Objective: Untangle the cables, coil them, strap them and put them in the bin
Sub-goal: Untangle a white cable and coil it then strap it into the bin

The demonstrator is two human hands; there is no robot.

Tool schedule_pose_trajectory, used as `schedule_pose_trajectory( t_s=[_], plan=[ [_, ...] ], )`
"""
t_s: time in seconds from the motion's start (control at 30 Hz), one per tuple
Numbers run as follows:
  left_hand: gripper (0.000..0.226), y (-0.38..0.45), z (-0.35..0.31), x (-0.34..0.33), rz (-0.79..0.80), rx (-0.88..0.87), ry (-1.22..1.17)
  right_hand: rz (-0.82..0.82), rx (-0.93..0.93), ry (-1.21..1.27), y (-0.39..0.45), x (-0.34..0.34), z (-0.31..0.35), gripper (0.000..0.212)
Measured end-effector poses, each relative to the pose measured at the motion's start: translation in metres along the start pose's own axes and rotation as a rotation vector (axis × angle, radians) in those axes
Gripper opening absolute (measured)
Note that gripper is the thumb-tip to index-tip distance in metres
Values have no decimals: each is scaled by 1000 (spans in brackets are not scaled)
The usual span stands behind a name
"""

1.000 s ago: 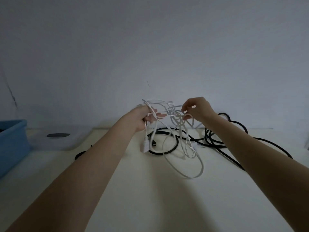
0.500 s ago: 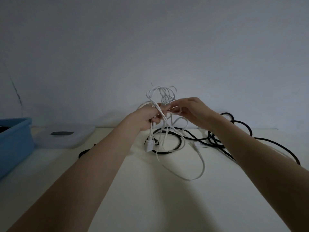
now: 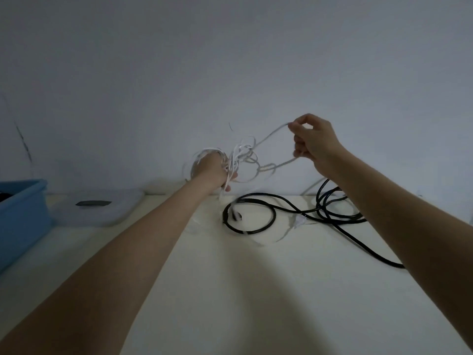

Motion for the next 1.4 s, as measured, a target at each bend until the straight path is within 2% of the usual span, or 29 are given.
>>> schedule_pose_trajectory(
  t_s=[0.03, 0.1, 0.17, 0.2, 0.23, 0.3, 0.4, 0.5, 0.53, 0.57, 0.63, 0.67, 0.7, 0.73, 0.8, 0.83, 0.93, 1.03, 1.13, 1.3, 1.33, 1.4],
  plan=[
    [12, 1, 2, 1, -34, -23, 87, -31, 54, -150, 2, 2, 2, 19],
    [14, 1, 6, 4, -68, -51, 210, -69, 271, -692, 6, 9, 5, 13],
    [18, 2, 9, 9, -91, -46, 338, -86, 525, -1295, 7, 19, 6, 21],
    [19, 5, 10, 14, -93, -29, 389, -93, 607, -1488, 6, 26, 7, 26],
    [17, 7, 12, 18, -78, 10, 419, -105, 631, -1594, 4, 33, 9, 30],
    [16, 9, 16, 25, -15, 88, 452, -188, 532, -1653, 4, 47, 8, 35],
    [20, 7, 22, 20, 44, 137, 397, -255, 157, -1404, 7, 50, -7, 43],
    [29, 6, 26, 8, 60, 189, 159, -52, -289, -709, 11, 40, -20, 55],
    [30, 5, 25, 6, 57, 203, 103, 58, -373, -676, 8, 38, -23, 54],
    [31, 4, 24, 4, 55, 213, 53, 163, -389, -800, 7, 37, -26, 49],
    [31, 2, 21, 0, 60, 228, -9, 331, -340, -1224, 2, 35, -31, 47],
    [30, 1, 19, -3, 70, 231, -8, 370, -277, -1371, 0, 32, -33, 53],
    [28, 1, 18, -7, 82, 223, 12, 374, -183, -1417, -3, 26, -34, 58],
    [27, 1, 18, -10, 93, 211, 29, 364, -74, -1378, -6, 18, -32, 58],
    [25, -1, 18, -18, 110, 194, 53, 350, 117, -1255, -18, -8, -25, 44],
    [25, -2, 19, -22, 116, 188, 59, 385, 148, -1209, -24, -23, -24, 39],
    [23, -8, 17, -28, 104, 140, 91, 594, 74, -1162, -44, -64, -32, 49],
    [19, -10, 14, -29, 101, 111, 128, 655, 39, -1101, -46, -81, -56, 32],
    [31, -6, 24, -23, 81, 140, 201, 573, -31, -784, -38, -74, -44, 23],
    [33, -3, 42, -23, 43, 179, 251, 169, 169, -218, -10, -25, 18, 28],
    [31, -4, 43, -26, 39, 178, 267, 87, 180, -138, -5, -14, 25, 28],
    [22, -6, 44, -29, 29, 157, 300, -52, 163, -139, 3, 0, 28, 28]
  ],
)
Point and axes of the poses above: each hand's wrist, its own y-axis towards the middle knuckle, its own x-axis out of the back of the hand, z = x × y, the point moved 1 cm from there along y, towards the middle knuckle, and after that the axes turned 11 degrees about -y, right-handed, at the moved point
